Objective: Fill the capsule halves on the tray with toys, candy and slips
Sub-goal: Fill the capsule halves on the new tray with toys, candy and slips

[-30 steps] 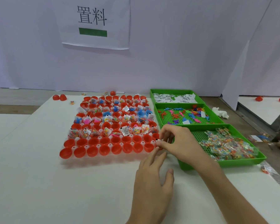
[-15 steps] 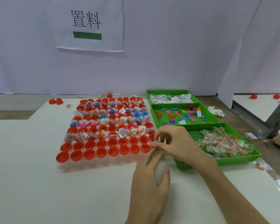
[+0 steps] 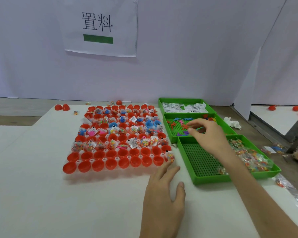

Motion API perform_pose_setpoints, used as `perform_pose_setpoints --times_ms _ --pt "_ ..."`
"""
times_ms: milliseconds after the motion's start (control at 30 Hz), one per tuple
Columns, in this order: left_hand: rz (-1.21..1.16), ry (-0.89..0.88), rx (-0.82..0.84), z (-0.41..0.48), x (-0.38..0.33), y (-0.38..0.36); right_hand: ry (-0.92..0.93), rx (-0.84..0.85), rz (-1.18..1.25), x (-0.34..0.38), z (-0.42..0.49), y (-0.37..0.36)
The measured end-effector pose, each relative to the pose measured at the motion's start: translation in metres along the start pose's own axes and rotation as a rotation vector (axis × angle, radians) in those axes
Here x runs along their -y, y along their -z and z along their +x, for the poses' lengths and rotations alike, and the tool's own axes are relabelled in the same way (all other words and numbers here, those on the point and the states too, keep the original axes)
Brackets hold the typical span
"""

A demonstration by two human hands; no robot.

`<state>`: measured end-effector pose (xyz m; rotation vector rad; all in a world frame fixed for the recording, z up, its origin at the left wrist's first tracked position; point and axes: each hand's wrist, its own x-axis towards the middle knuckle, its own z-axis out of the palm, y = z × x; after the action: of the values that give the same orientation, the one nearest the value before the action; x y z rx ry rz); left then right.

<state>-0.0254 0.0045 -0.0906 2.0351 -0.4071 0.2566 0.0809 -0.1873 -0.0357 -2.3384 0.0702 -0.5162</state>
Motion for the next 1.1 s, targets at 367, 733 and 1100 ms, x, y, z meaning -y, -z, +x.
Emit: perform_pose_setpoints --times_ms 367,733,1100 --pt "-0.083 -0.057 -0.021 -0.002 0.001 -0.005 -0.009 0.269 -0.533 -0.022 0.125 -0.032" --pt "-0.121 -0.035 -0.042 0.002 0.005 -0.008 0.139 0.199 -0.527 -0.034 0.140 -0.032" --pt "-0.127 -0.043 -0.017 0.004 0.009 -0.008 0.125 -0.007 -0.184 -0.028 0.131 -0.021"
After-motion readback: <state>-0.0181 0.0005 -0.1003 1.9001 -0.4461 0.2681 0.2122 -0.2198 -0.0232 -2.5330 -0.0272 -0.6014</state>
